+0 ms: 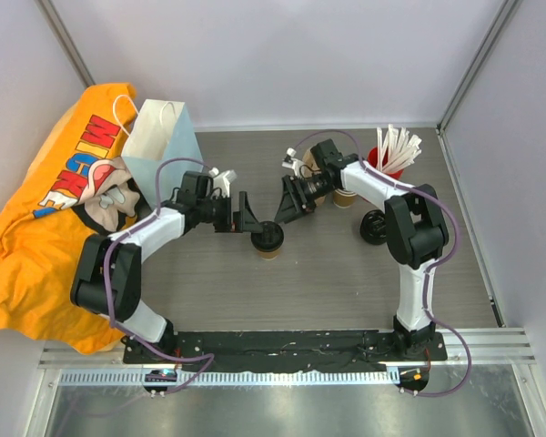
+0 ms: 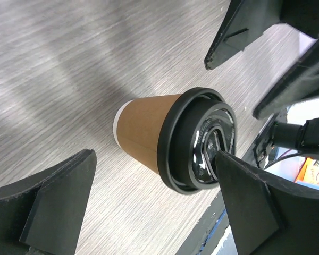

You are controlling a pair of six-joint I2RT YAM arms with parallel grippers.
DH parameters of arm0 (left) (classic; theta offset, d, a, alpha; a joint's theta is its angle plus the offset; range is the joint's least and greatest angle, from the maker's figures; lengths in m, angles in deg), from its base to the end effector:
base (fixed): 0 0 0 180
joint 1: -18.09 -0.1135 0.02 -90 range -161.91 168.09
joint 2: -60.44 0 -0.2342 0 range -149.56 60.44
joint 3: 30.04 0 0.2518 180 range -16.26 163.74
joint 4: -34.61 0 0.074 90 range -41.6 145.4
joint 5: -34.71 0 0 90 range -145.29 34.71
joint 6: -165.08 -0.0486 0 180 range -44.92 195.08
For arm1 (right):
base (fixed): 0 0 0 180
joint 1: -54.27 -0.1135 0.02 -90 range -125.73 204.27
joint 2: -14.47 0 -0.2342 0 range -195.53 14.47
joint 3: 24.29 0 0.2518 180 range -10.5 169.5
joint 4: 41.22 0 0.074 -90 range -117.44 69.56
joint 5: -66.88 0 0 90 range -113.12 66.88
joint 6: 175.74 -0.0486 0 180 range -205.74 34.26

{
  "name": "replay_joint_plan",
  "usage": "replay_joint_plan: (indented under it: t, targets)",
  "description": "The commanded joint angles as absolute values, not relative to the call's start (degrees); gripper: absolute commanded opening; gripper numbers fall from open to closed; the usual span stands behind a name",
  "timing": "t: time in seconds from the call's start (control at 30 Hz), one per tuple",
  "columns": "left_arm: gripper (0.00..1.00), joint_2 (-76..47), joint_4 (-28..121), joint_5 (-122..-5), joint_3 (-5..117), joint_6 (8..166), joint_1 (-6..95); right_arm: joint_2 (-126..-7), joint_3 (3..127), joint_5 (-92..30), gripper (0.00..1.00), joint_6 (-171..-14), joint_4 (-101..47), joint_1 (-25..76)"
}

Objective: Pack the takeout coffee

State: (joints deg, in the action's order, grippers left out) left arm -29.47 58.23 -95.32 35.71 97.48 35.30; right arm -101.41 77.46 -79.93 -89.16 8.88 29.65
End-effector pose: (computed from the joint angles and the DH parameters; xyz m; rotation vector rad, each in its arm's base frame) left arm 0.3003 -0.1258 0.1623 0.2320 2.4499 -1.1540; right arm 0.3559 0.2078 0.1721 -0.7846 2.4655 1.4896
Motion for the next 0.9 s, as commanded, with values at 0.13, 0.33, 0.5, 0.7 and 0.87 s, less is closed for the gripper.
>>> replay_joint_plan:
  t: [0.13, 0.33, 0.5, 0.7, 0.87]
  targets:
    - [1.0, -24.37, 55.17, -98.97, 35.16, 98.29, 30.84, -97.51, 80.21, -78.84, 0.67, -80.3, 17.21, 29.58]
    - [0.99, -26.04, 54.29, -100.73, 34.54, 97.85, 28.72, -96.19, 78.27, -80.42, 0.68, -78.53, 18.27, 29.31]
    - [0.98, -26.75, 53.32, -102.66, 34.28, 98.11, 28.72, -96.1, 77.74, -80.34, 0.68, -81.61, 14.76, 27.65]
    - [0.96, -26.31, 52.88, -102.84, 33.32, 97.5, 28.64, -97.33, 77.92, -77.26, 0.68, -84.95, 12.03, 25.45]
    - [0.94, -26.22, 54.38, -100.21, 33.14, 95.65, 28.64, -96.37, 77.31, -74.01, 0.68, -84.78, 11.85, 25.01]
